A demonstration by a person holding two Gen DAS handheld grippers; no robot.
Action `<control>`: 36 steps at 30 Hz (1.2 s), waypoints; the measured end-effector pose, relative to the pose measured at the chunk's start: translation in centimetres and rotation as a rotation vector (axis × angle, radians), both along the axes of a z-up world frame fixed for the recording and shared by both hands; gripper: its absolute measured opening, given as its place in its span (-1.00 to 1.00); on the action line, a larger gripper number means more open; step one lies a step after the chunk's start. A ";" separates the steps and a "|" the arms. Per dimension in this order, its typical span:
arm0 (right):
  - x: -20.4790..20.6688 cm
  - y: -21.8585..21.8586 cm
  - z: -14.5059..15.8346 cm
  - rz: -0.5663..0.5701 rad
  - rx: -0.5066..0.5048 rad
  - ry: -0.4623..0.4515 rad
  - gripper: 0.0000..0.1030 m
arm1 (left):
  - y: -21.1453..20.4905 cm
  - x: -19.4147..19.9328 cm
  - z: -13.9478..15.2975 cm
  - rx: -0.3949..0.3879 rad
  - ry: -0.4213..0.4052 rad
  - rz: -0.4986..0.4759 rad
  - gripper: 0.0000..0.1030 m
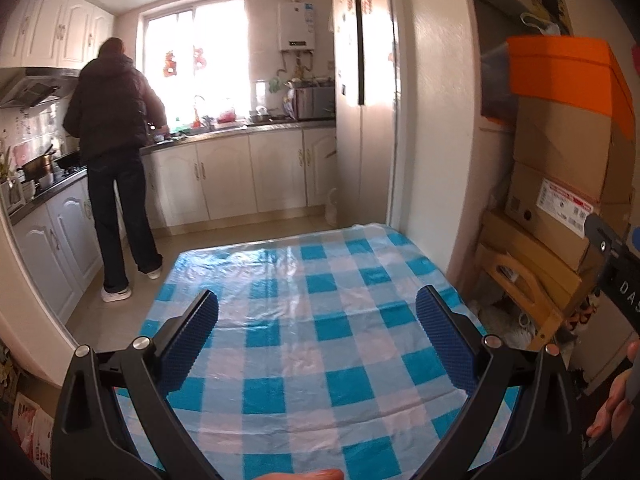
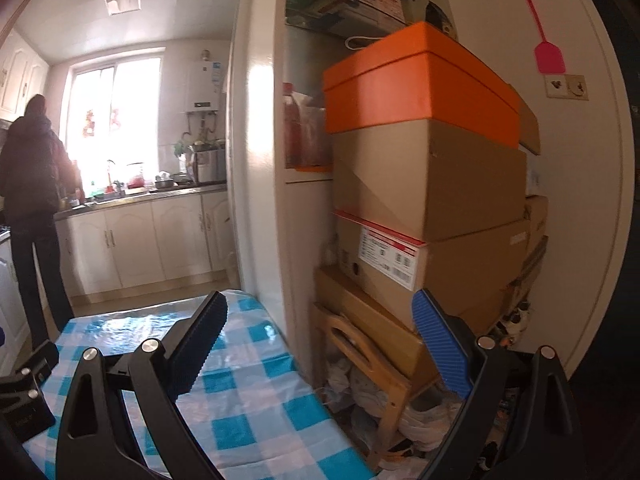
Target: Collect trash
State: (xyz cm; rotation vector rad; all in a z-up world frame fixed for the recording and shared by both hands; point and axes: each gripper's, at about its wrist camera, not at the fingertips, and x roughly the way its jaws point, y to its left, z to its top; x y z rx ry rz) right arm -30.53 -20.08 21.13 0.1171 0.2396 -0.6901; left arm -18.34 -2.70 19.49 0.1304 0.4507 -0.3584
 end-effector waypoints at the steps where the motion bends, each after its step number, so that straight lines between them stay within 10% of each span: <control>1: -0.2 -0.1 -0.1 -0.008 -0.005 0.000 0.80 | -0.3 0.0 -0.2 0.001 0.002 -0.007 0.93; 36: 0.6 1.5 -0.8 0.034 -0.054 0.005 0.84 | -0.7 0.8 -1.2 -0.019 0.026 -0.001 0.93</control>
